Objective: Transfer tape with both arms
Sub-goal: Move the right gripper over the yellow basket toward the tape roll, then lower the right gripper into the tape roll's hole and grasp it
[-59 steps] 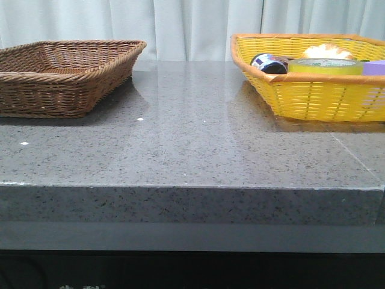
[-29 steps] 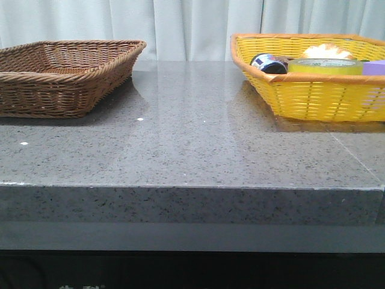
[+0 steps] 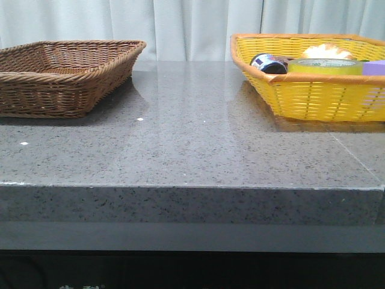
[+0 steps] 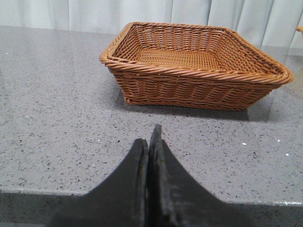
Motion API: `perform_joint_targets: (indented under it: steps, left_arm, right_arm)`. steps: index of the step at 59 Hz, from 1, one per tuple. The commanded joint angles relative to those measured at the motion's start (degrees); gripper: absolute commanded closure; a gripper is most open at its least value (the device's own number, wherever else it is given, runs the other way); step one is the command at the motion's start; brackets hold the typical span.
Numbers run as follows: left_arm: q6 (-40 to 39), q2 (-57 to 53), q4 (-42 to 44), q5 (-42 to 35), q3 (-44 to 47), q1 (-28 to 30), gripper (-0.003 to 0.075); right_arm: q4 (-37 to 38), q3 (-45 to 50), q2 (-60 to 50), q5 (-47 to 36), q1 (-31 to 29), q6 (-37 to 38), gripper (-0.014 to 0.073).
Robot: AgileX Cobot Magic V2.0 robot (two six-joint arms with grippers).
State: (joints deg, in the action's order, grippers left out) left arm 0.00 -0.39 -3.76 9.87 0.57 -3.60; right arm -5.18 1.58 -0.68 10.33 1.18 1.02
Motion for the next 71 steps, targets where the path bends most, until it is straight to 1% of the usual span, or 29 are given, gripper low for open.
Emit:
perform_joint_targets:
  steps: [1,10,16,19,23,30,33,34,36,39,42,52,58,66,68,71]
  left_arm:
    - [0.00,-0.96,-0.15,-5.02,2.23,0.04,0.0740]
    - [0.00,-0.96,-0.15,-7.01,2.23,0.04,0.0740]
    - [0.00,-0.96,-0.15,-10.41,1.70,0.04,0.0740]
    - [0.00,-0.96,-0.27,-10.82,0.69,0.04,0.0740]
    - [0.00,-0.66,-0.27,-9.87,-2.31,0.04,0.0740]
    - [0.00,2.16,-0.27,-9.30,-9.33,0.04,0.0740]
    - [0.00,5.06,-0.27,-7.75,-13.39,0.04,0.0740]
    - [0.00,6.41,-0.27,-6.78,-14.96,0.04,0.0740]
    - [0.00,8.90,-0.27,-5.91,-17.62,0.04,0.0740]
    - [0.00,12.74,-0.27,-4.65,-21.29,0.04,0.0740]
    - [0.00,16.71,-0.27,-3.71,-25.22,0.04,0.0740]
    - [0.00,28.78,-0.27,-3.71,-33.23,0.04,0.0740]
    - [0.00,32.48,-0.37,-4.27,-34.64,0.04,0.0740]
    - [0.00,34.51,-0.37,-4.57,-34.64,0.04,0.0736]
    - [0.00,34.49,-0.37,-4.57,-34.64,0.04,0.0719]
    - [0.00,34.49,-0.37,-4.57,-34.64,0.04,0.0662]
  right_arm:
    - [0.55,-1.48,-1.45,-5.25,-0.34,-0.17,0.0643]
    - [0.55,-1.48,-1.45,-5.27,-0.34,-0.17,0.0643]
    - [0.55,-2.14,-1.45,-9.15,-0.34,-0.17,0.0643]
    - [0.55,-3.21,-1.45,-9.55,-0.34,-0.17,0.0643]
    - [0.85,-5.63,-1.30,-8.35,-0.47,-0.17,0.0643]
    - [1.43,-12.79,1.17,-3.46,-0.47,-0.17,0.0649]
    - [1.43,-16.05,3.87,-2.05,-0.47,-0.17,0.0678]
    - [1.43,-18.02,5.55,-1.46,-0.47,-0.17,0.0705]
    - [1.43,-19.95,7.41,-1.11,-0.47,-0.17,0.0720]
    - [1.43,-23.30,10.92,-0.71,-0.47,-0.17,0.0702]
    - [1.43,-26.96,15.06,-0.39,-0.47,-0.17,0.0704]
    - [1.43,-35.66,25.31,0.09,-0.47,-0.17,0.0705]
    - [1.43,-37.80,29.10,0.38,-0.47,-0.17,0.0705]
    - [1.43,-37.99,30.97,0.05,-0.47,-0.17,0.0690]
    - [1.43,-37.99,31.03,0.05,-0.47,-0.17,0.0670]
    - [1.43,-37.93,31.03,0.05,-0.47,-0.17,0.0612]
